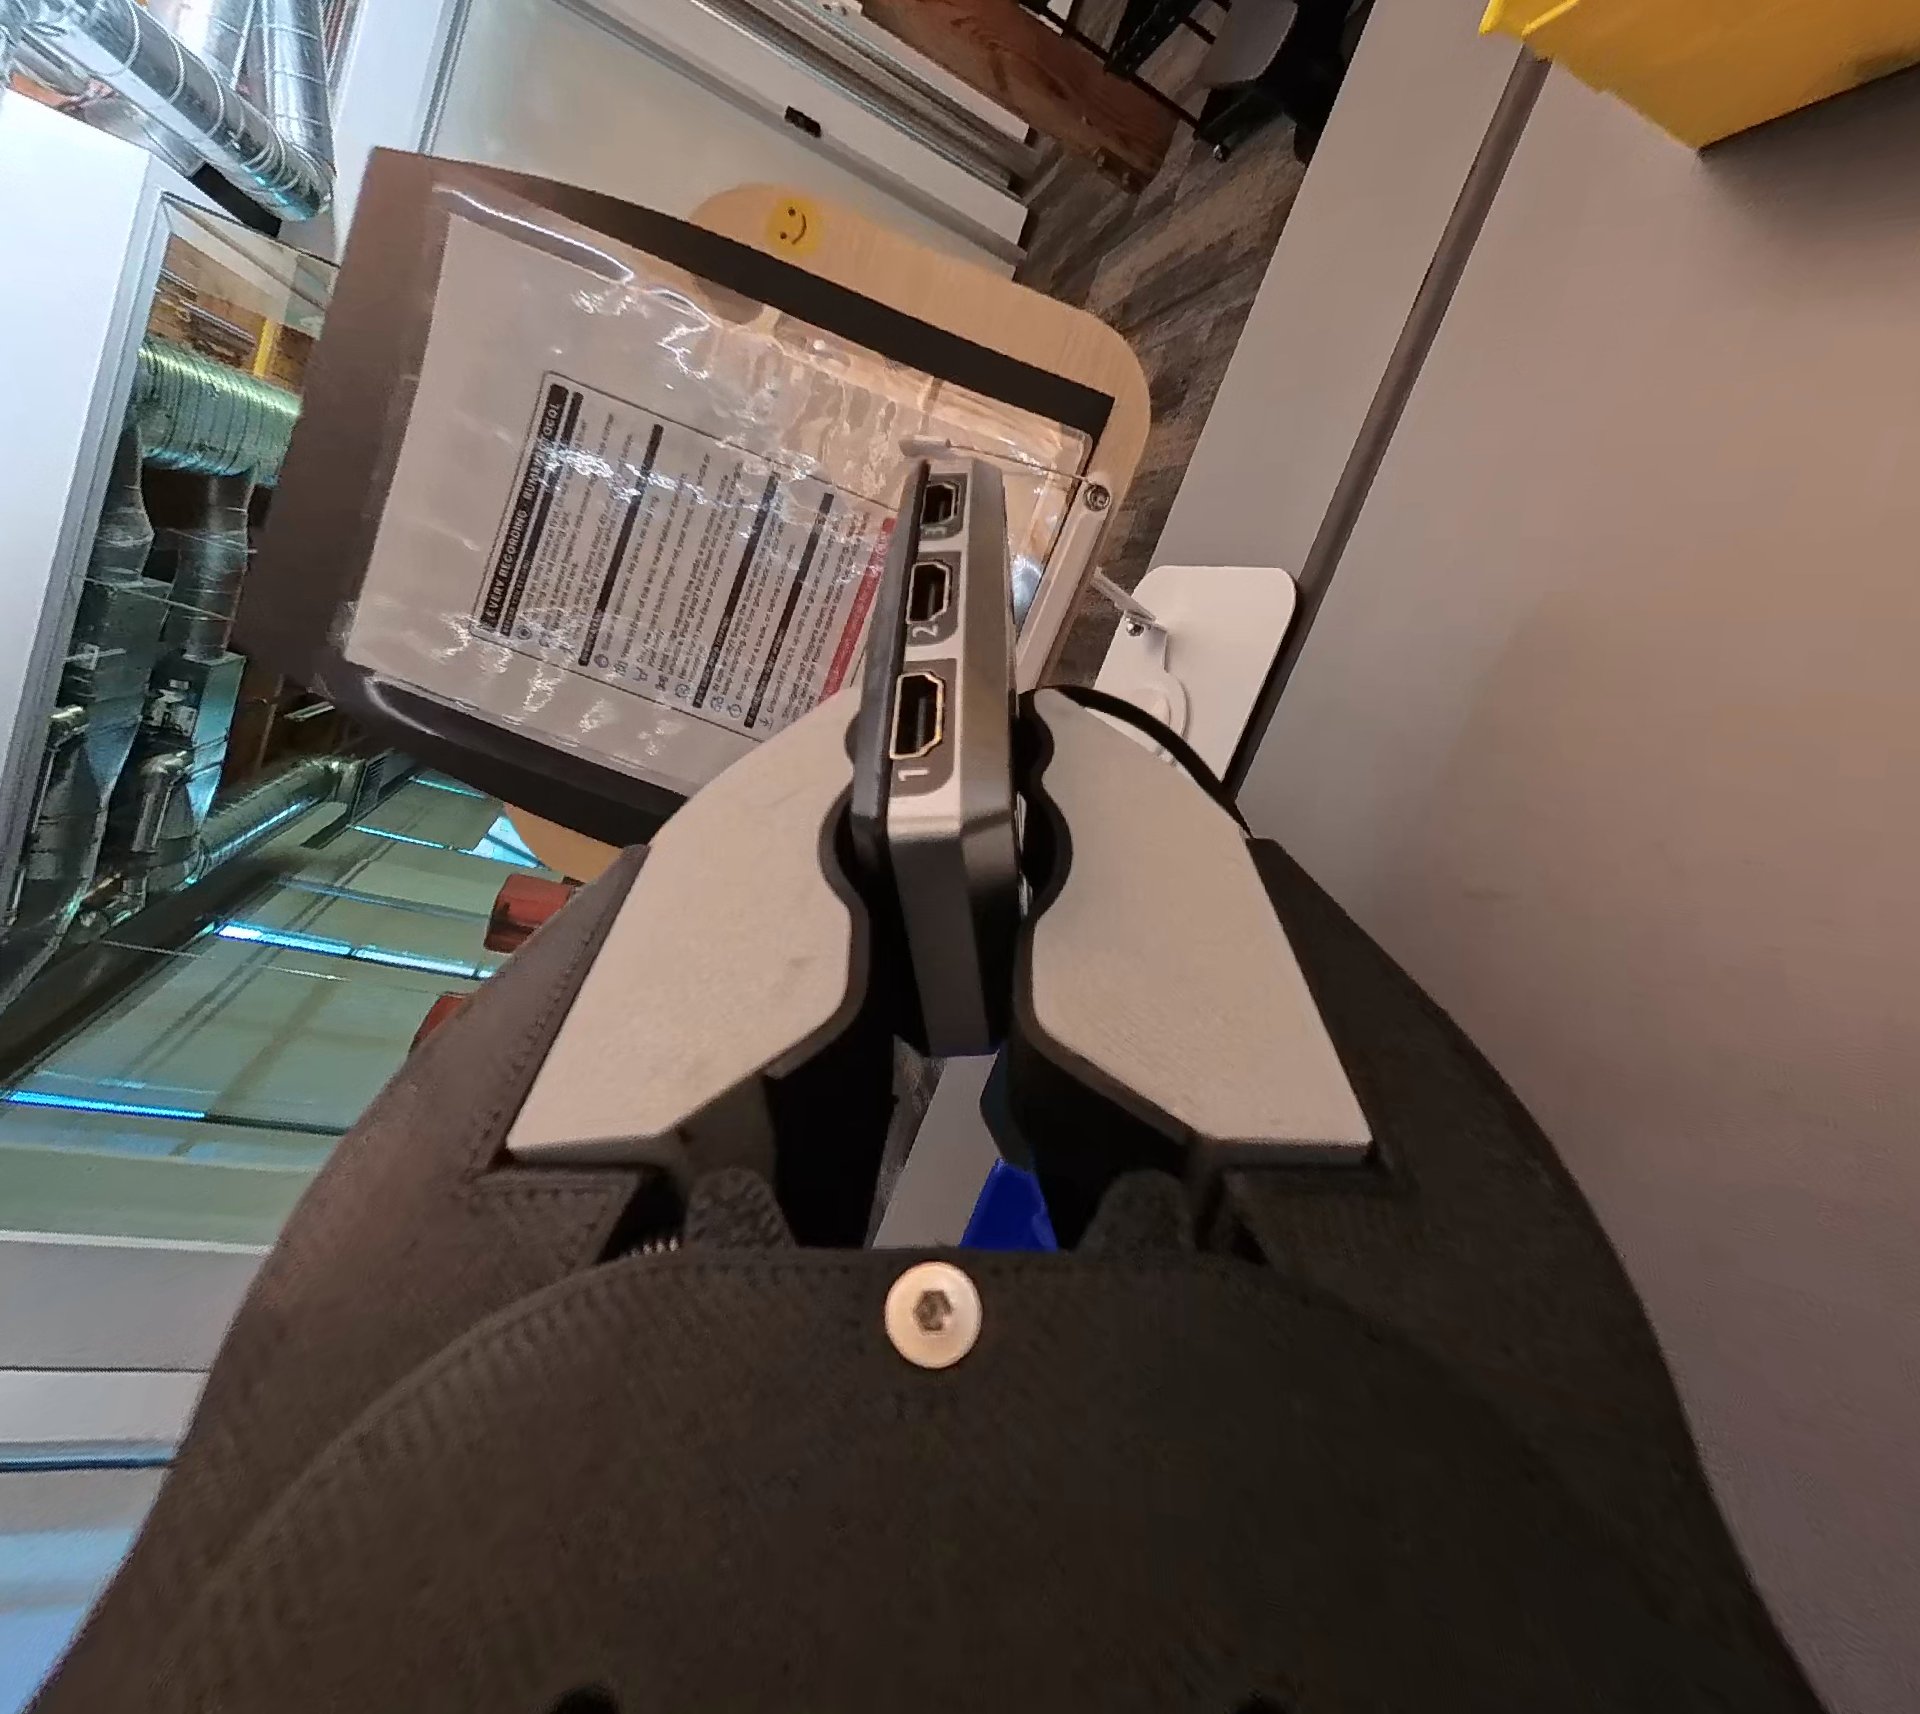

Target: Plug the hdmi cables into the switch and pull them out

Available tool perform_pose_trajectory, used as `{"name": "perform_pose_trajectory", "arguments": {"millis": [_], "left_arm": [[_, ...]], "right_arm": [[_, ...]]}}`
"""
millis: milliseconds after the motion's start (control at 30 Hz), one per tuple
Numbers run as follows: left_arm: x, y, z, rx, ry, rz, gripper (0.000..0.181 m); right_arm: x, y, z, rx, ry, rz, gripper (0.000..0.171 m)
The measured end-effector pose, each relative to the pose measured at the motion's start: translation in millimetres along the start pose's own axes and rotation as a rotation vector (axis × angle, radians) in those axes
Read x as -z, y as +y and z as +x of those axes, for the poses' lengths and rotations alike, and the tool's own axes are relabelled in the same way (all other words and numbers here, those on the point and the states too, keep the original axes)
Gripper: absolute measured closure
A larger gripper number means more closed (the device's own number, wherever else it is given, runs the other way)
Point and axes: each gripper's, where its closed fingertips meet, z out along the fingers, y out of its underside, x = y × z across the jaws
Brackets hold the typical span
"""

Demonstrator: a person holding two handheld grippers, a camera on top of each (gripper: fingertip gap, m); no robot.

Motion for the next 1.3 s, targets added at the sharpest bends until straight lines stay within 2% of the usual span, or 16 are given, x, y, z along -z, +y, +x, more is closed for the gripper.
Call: {"name": "perform_pose_trajectory", "arguments": {"millis": [33,100,200,300,367,433,567,667,700,767,867,967,1133,1300], "left_arm": [[1.5,-1.1,-0.5,0.005,0.003,0.005,0.159],[3.5,-1.9,-1.4,0.016,0.01,0.012,0.159],[5.4,-1.8,-3.9,0.022,0.012,0.019,0.159],[7.7,-3.6,-6.4,0.028,0.01,0.035,0.159],[9.8,-6.9,-6.3,0.04,0.024,0.059,0.159],[13.3,-14.3,-1.5,0.071,0.079,0.114,0.159],[25.2,-33.0,9.9,0.191,0.238,0.254,0.16],[42.2,-49.8,22.8,0.214,0.378,0.378,0.159],[47.1,-53.5,26.8,0.212,0.413,0.4,0.159],[57.1,-60.8,33.9,0.188,0.466,0.445,0.159],[67.0,-68.2,39.7,0.136,0.483,0.487,0.16],[72.1,-73.1,49.4,0.071,0.498,0.503,0.158],[66.1,-75.2,50.5,0.099,0.483,0.486,0.151],[64.8,-67.4,0.3,0.273,0.267,0.476,0.148]], "right_arm": [[-6.4,-1.3,-0.1,-0.028,-0.022,0.027,0.158],[-13.0,-2.6,-0.8,-0.058,-0.057,0.077,0.13],[-7.1,2.0,5.9,-0.038,-0.016,0.14,0.127],[24.5,4.4,16.6,-0.062,0.038,0.251,0.123],[62.7,-4.3,18.8,-0.073,0.096,0.412,0.118],[117.2,-27.2,9.0,-0.043,0.18,0.669,0.114],[236.3,-83.7,-93.0,0.3,0.275,1.274,0.107],[288.8,-108.1,-180.9,0.619,0.422,1.565,0.11],[294.1,-114.6,-209.3,0.73,0.424,1.596,0.116],[291.1,-130.1,-247.8,0.872,0.407,1.585,0.118],[276.7,-161.3,-255.3,0.867,0.456,1.475,0.123],[251.6,-173.9,-263.1,0.931,0.413,1.364,0.144],[246.8,-173.0,-258.4,0.874,0.357,1.344,0.149],[276.1,-149.3,-203.2,0.697,0.574,1.391,0.15]]}}
